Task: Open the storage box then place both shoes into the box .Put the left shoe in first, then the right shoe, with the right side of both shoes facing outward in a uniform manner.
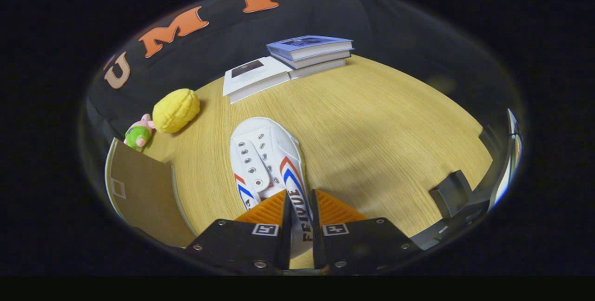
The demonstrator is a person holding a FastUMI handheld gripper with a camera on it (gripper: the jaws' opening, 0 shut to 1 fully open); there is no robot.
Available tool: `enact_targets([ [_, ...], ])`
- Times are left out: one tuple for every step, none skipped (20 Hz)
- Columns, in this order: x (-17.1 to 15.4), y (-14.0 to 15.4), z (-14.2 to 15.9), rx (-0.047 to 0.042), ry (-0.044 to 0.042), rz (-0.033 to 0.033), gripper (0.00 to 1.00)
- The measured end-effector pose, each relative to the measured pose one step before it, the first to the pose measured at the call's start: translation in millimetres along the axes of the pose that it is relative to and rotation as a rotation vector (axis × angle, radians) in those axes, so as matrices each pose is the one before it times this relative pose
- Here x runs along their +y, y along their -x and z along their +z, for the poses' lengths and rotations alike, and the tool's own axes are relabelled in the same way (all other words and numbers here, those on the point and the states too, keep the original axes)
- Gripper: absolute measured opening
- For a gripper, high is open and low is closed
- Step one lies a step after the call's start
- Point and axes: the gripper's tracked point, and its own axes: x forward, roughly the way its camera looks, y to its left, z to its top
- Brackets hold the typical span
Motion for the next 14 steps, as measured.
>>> enact_targets([
  [-0.38, 0.44, 0.70, -0.01111, -0.01306, -0.00745, 0.10],
  [1.63, 2.06, 1.22, -0.00834, -0.00534, -0.00500, 0.06],
  [1.33, 3.25, 1.86, -0.01275, 0.00485, -0.00611, 0.03],
  [2.05, 3.03, 0.94, -0.00726, 0.00835, -0.00503, 0.01],
  [4.44, 4.08, 1.84, -0.00412, -0.00130, 0.00590, 0.01],
  [5.67, 4.80, 3.16, -0.00139, -0.02758, 0.01144, 0.01],
  [6.34, 6.55, 4.72, -0.00567, -0.03668, 0.01744, 0.01],
  [7.93, 7.65, 5.53, -0.00832, -0.02556, 0.02013, 0.01],
  [8.80, 8.53, 8.36, -0.02000, -0.00202, 0.01893, 0.00],
  [7.39, 8.44, 7.63, -0.02555, 0.00601, 0.01559, 0.00],
  [9.70, 10.22, 7.87, -0.02380, -0.00047, 0.01545, 0.00],
  [11.92, 9.25, 8.39, -0.02089, -0.00507, 0.02002, 0.01],
  [13.16, 8.69, 8.53, -0.02225, -0.00643, 0.02584, 0.00],
  [15.12, 9.50, 7.76, -0.02078, -0.00343, 0.02950, 0.00],
])
